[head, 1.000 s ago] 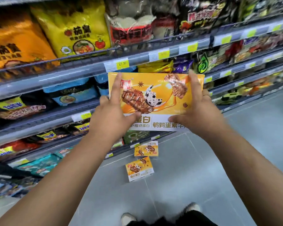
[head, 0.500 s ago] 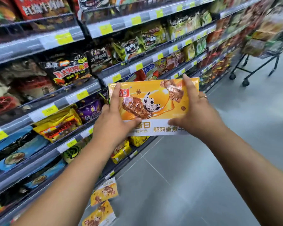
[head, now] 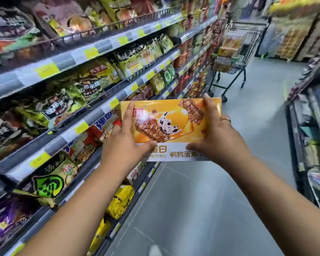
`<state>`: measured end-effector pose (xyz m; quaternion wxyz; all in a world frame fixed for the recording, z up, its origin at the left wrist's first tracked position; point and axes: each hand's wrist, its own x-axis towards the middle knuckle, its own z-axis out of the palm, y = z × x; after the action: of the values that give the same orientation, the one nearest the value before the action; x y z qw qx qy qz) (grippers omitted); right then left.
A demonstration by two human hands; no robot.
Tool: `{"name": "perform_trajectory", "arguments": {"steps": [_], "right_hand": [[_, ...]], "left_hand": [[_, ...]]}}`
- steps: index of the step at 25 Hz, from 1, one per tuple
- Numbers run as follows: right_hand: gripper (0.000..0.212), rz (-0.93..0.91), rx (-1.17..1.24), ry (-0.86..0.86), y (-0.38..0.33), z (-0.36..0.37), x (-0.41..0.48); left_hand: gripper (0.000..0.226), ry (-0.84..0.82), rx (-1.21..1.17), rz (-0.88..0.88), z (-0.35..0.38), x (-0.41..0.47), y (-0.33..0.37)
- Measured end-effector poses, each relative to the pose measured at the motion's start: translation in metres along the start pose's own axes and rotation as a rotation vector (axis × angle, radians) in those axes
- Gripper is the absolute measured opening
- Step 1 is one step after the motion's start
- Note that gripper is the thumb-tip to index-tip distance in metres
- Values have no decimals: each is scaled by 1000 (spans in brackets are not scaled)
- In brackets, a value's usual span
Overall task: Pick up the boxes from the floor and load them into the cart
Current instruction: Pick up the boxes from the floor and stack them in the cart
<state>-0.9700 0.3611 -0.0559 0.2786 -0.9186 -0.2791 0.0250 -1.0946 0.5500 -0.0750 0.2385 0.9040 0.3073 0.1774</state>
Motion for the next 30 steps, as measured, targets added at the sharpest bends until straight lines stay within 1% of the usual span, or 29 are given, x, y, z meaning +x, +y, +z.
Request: {"name": "perform_trajectory", "arguments": {"steps": [5,11,17,22,26,30], "right_hand": [[131,159,-25,78,41,-11,115],[132,296,-33,146,114,-37,225],[126,314,-56,209,213,-76,354],[125,306,-54,213,284,-117,470],[125,311,-64,188,323,-130,559],[127,322,-77,199,367,-130,669]], "left_hand": [[118,-112,-10,108,55,142,45],[117,-216,10,233,128,272,120],[117,-203,-41,304,221,389,210],[117,-206,-57,291,282,493,287],[118,-201,-15,288,328,574,321],[119,-216,-20,304,384,681,350]]}}
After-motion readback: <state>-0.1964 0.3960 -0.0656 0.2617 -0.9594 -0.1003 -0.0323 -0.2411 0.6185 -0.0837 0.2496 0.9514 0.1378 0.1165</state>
